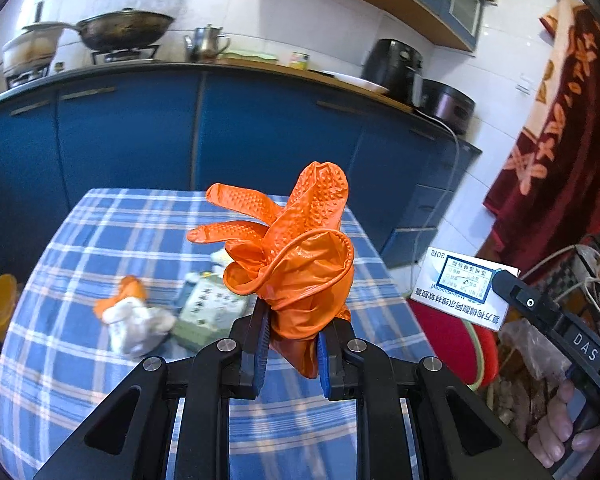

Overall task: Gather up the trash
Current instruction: 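Carry the glove and white box over the red bin and open both grippers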

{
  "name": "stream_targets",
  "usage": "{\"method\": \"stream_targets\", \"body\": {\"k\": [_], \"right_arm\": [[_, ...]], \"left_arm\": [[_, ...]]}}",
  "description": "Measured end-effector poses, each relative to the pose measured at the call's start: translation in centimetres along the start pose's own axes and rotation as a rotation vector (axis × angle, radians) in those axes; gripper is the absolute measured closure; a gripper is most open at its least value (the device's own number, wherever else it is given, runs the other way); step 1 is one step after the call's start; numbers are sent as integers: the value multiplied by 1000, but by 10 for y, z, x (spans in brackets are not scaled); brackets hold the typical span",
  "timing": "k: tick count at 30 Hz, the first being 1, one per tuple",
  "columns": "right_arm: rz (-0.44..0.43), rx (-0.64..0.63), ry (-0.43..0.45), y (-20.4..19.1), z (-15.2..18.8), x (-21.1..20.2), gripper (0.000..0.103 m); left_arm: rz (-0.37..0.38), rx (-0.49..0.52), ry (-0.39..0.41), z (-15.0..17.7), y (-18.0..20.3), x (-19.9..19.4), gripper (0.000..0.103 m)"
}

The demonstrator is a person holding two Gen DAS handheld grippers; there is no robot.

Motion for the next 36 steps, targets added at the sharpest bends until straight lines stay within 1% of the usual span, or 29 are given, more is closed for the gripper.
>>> {"method": "stream_targets", "body": {"k": [14, 28, 36], "right_arm": [[111, 59, 44, 54, -4, -30, 82], [187, 124, 52, 102, 0, -34, 82], [228, 162, 41, 129, 5, -33, 82]], "left_arm": [[87, 78, -41, -1, 59, 23, 83], [160, 155, -107, 4, 113, 57, 83], [193, 208, -158, 16, 143, 78, 83]]}}
Point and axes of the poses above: each gripper's, at about its wrist camera, not at the fingertips, and x roughly the way its jaws point, y to its right, z to its underside, the point moved 2 cm from there along x, roughly the way its jaws point, and after that the axes turned 6 degrees about -z, right-handed, at the moved point
